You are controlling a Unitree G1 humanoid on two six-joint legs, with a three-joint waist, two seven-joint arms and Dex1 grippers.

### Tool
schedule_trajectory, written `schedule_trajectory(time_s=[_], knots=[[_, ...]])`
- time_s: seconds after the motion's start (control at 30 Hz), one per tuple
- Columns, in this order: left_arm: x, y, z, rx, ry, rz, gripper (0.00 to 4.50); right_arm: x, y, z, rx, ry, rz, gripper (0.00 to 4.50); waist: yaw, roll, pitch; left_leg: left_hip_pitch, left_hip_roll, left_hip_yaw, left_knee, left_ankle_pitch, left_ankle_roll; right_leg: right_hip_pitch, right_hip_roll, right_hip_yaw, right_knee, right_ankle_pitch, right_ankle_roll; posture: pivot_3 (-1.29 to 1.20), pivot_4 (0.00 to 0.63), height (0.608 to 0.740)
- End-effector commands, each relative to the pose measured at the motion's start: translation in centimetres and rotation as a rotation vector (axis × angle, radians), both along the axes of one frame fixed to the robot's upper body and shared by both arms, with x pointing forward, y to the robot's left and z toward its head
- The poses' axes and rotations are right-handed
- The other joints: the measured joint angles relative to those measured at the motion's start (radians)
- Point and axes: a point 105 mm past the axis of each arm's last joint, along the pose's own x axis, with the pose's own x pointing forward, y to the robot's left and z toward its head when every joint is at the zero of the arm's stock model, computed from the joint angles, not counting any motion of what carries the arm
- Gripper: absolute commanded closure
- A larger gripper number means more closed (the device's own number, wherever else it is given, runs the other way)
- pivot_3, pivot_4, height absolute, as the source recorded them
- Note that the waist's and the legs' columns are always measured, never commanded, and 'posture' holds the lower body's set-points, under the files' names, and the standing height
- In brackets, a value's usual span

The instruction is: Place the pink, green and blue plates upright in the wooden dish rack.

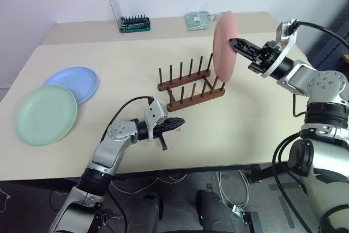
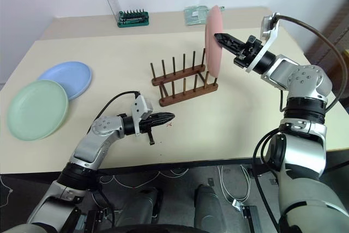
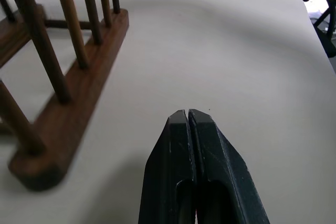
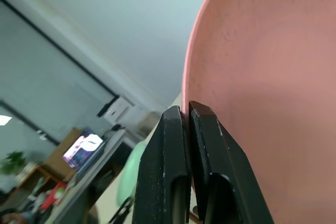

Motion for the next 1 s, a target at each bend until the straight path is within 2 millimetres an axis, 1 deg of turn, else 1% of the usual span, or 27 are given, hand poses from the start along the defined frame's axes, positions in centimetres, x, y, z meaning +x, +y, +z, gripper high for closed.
schedule_trajectory(time_s=[0.03,0.13,0.2,0.23,0.33,0.5,0.6,0.67,0.73,0.83,0.9,1.0], knots=[[-0.2,-0.1,1.0,-0.010,-0.040,-0.009,4.50,-1.2,0.7,1.7,0.028,-0.058,0.029,4.44,0.001,0.000,0.000,0.000,0.000,0.000,0.000,0.000,0.000,0.000,0.000,0.000,0.000,0.000,0.000,0.00,0.150,0.740],[-0.2,-0.1,1.0,-0.008,-0.041,-0.009,4.50,-2.4,1.9,3.1,0.037,-0.121,0.014,4.44,0.000,0.000,0.000,0.000,0.000,0.000,0.000,0.000,0.000,-0.001,0.000,0.000,0.000,0.000,0.000,0.00,0.150,0.740],[-0.1,-0.1,1.0,-0.008,-0.042,-0.011,4.50,-2.5,2.0,3.8,0.052,-0.139,-0.040,4.44,0.000,0.000,0.000,0.000,0.000,0.000,0.000,0.000,0.000,-0.001,0.000,0.000,0.001,0.000,0.000,0.00,0.150,0.740],[-0.1,-0.1,1.0,-0.008,-0.042,-0.011,4.50,-2.5,1.9,4.0,0.060,-0.142,-0.062,4.44,0.002,0.000,0.000,-0.001,0.000,0.000,0.000,0.000,0.000,-0.001,0.000,0.000,0.001,0.000,0.000,0.00,0.150,0.740],[0.9,0.7,0.7,0.023,-0.061,0.037,4.50,-3.1,1.2,5.5,0.093,-0.191,-0.111,4.44,0.008,0.000,0.000,-0.001,0.000,0.000,0.000,0.000,0.000,-0.001,0.000,0.000,0.000,0.000,0.000,0.00,0.150,0.740],[2.8,2.8,-0.5,0.123,-0.071,0.121,4.50,-4.2,0.3,6.8,0.093,-0.256,-0.155,4.44,0.005,0.000,0.000,-0.001,0.000,0.000,0.000,0.000,0.000,-0.001,0.000,0.000,0.000,0.000,0.000,0.00,0.150,0.740],[3.3,3.8,-0.9,0.154,-0.066,0.139,4.50,-4.8,0.1,7.6,0.094,-0.297,-0.166,4.44,0.000,0.000,0.000,-0.001,0.000,0.000,0.000,0.000,0.000,-0.001,0.000,0.000,0.000,0.000,0.000,0.00,0.150,0.740],[3.5,4.2,-1.2,0.173,-0.060,0.145,4.50,-4.9,0.0,7.8,0.090,-0.303,-0.173,4.44,0.001,0.000,0.000,-0.001,0.000,0.000,0.000,0.000,0.000,-0.001,0.000,0.000,0.001,0.000,0.000,0.00,0.150,0.740],[4.3,5.0,-1.6,0.224,-0.079,0.175,4.50,-4.8,0.0,7.9,0.090,-0.308,-0.177,4.44,0.002,0.000,0.000,-0.001,0.000,0.000,0.000,0.000,0.000,-0.001,0.000,0.000,0.001,0.000,0.000,0.00,0.150,0.740],[5.9,6.4,-1.8,0.263,-0.099,0.264,4.50,-4.7,0.2,7.9,0.087,-0.309,-0.176,4.44,0.001,0.000,0.000,-0.001,0.000,0.000,0.000,0.000,0.000,-0.001,0.000,0.000,0.001,0.000,0.000,0.00,0.150,0.740],[7.0,7.1,-1.6,0.284,-0.145,0.328,4.50,-4.7,0.4,7.8,0.084,-0.310,-0.171,4.44,0.001,0.000,0.000,0.000,0.000,0.000,0.000,0.000,0.000,-0.001,0.000,0.000,0.001,0.000,0.000,0.00,0.150,0.740],[8.6,8.3,-1.2,0.270,-0.163,0.433,4.50,-4.8,1.1,7.5,0.069,-0.306,-0.146,4.44,0.000,0.000,0.000,0.000,0.000,0.000,0.000,0.000,0.000,-0.001,0.000,0.000,0.001,0.000,0.000,0.00,0.150,0.740]])
